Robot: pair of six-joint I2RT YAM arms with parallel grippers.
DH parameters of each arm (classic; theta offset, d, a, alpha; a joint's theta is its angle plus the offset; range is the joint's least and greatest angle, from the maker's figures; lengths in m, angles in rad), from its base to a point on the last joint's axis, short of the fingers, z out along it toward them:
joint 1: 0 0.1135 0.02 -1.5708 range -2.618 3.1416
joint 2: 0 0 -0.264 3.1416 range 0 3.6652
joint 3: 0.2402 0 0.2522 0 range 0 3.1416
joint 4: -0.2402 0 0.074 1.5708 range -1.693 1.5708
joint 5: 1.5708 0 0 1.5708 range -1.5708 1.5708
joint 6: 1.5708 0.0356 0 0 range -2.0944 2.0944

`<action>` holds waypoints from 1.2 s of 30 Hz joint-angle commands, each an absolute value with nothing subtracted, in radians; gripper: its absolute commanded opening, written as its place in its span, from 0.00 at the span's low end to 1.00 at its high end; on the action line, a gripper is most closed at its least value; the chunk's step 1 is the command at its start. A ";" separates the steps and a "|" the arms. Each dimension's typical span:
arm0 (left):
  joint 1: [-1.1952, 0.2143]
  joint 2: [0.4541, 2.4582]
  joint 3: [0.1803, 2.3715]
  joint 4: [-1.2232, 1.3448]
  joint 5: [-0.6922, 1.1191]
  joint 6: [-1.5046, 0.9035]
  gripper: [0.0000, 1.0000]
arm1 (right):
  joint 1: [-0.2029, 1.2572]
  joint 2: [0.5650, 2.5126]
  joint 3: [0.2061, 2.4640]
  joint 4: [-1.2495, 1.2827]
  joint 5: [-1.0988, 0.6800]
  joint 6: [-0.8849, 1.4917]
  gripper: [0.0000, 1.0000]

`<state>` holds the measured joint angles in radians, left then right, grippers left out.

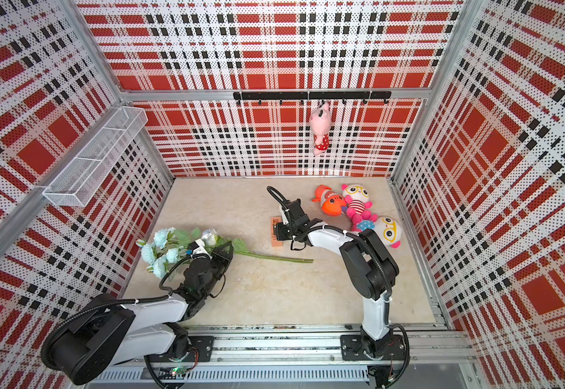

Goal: Wrap bouquets with tape
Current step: Pull the tape from the tape cutter.

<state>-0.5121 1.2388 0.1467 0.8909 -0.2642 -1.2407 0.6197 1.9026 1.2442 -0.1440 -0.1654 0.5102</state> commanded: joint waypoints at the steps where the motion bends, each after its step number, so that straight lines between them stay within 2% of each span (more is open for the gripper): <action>1: -0.498 1.231 0.134 0.896 -0.267 -1.186 0.00 | 0.631 1.918 1.256 -0.130 -0.188 0.520 0.32; 14: -0.485 1.231 0.128 0.899 -0.262 -1.183 0.00 | 0.665 1.908 1.288 -0.209 -0.065 0.526 0.32; 36: -0.458 1.225 0.098 0.927 -0.237 -1.186 0.00 | 0.694 1.963 1.341 -0.254 -0.012 0.539 0.31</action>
